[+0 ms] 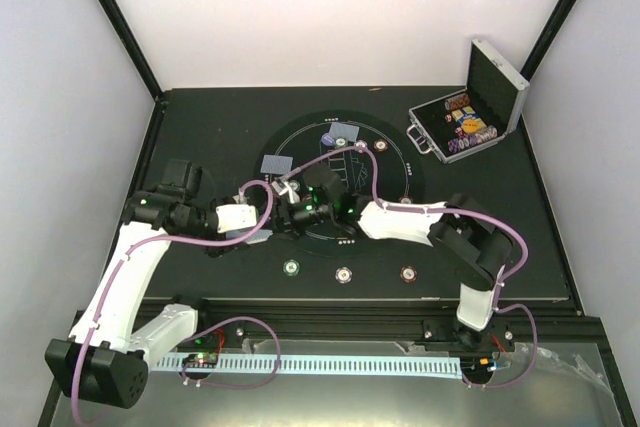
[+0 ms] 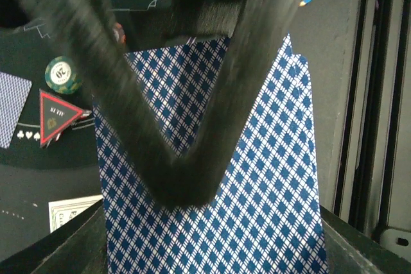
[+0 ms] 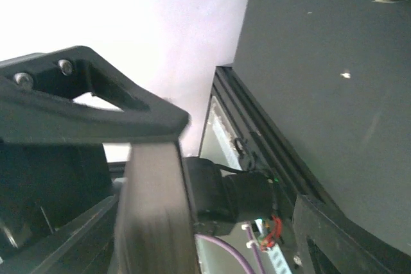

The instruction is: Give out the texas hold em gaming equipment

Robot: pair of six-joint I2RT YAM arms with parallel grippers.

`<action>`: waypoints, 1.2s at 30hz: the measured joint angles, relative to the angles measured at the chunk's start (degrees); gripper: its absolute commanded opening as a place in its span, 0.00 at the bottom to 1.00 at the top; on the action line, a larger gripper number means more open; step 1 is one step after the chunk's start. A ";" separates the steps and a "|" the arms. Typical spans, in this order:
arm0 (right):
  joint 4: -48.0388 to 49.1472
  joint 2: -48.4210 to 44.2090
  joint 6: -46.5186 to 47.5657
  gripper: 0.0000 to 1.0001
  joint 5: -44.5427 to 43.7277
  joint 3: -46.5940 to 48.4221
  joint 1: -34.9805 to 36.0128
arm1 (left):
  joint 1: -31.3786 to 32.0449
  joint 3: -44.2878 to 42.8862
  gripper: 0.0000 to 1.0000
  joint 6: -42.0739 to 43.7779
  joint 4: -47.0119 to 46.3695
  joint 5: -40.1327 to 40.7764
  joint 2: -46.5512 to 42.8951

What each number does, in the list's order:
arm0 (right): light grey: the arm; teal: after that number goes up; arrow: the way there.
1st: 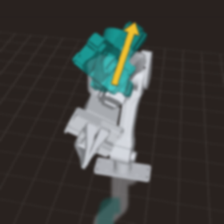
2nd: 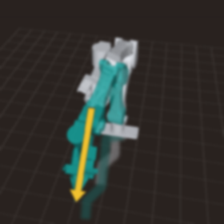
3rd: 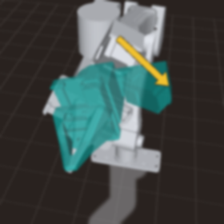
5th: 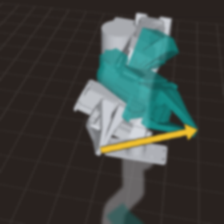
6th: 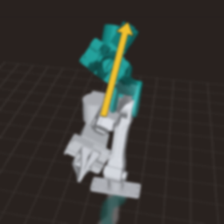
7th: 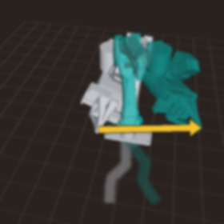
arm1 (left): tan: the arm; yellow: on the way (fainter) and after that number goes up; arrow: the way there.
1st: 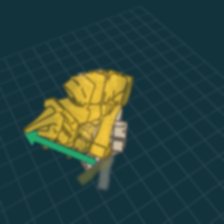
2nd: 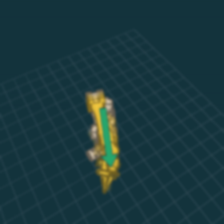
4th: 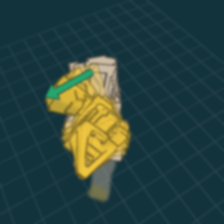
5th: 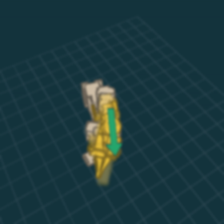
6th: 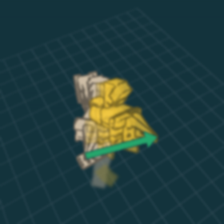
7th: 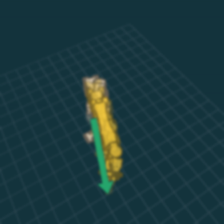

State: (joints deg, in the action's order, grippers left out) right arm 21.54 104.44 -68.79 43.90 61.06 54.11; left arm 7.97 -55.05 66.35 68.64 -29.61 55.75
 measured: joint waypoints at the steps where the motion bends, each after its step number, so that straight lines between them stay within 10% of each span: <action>1: 0.07 0.33 -0.52 0.74 -0.20 0.92 0.50 | 0.04 0.00 0.02 -0.04 -0.07 -0.63 -0.28; 36: 7.15 -0.87 -3.28 0.71 -1.16 -3.69 -0.66 | 1.14 0.00 0.02 -0.83 -0.96 -1.70 -0.98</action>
State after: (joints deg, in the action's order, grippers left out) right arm 28.69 103.57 -72.07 42.74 57.36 53.45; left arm 9.10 -55.05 65.52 67.68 -31.31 54.76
